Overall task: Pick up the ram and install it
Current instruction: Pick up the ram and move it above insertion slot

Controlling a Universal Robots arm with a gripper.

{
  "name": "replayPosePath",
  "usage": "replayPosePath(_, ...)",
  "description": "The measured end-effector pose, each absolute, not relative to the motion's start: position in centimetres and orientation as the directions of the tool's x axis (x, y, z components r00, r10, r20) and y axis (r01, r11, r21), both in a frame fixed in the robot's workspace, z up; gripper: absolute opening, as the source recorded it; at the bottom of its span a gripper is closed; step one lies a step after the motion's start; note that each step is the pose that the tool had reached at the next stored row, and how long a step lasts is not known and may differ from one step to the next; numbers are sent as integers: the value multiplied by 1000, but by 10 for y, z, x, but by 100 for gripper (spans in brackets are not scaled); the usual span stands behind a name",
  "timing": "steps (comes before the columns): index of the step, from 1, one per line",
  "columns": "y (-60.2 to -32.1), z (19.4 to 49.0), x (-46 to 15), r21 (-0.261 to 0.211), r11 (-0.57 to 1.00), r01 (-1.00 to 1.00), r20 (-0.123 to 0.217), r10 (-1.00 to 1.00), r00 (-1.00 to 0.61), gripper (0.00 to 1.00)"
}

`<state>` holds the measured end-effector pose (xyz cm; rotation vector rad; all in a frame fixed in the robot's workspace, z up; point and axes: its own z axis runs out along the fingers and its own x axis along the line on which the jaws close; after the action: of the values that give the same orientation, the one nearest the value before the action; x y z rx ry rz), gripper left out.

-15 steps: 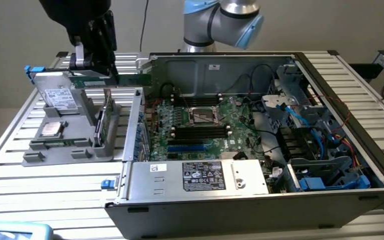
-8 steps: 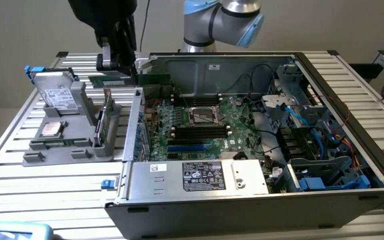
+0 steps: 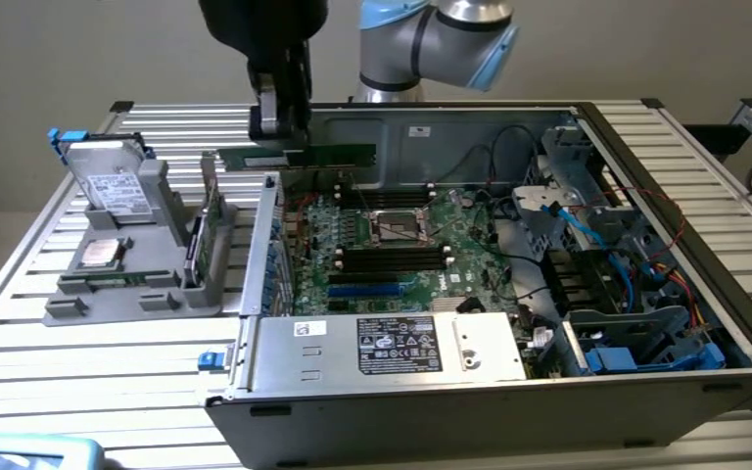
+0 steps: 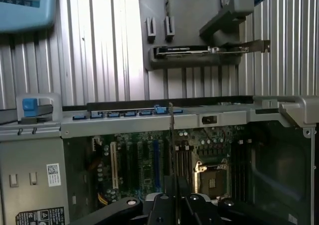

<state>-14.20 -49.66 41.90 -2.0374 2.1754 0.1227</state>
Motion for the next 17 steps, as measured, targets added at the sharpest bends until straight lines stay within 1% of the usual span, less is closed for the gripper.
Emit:
replayPosePath(5,-497,418,-119,-48,70,-996,-176,-983,-60,15)
replayPosePath(17,-495,397,-65,-48,70,-996,-176,-983,-60,15)
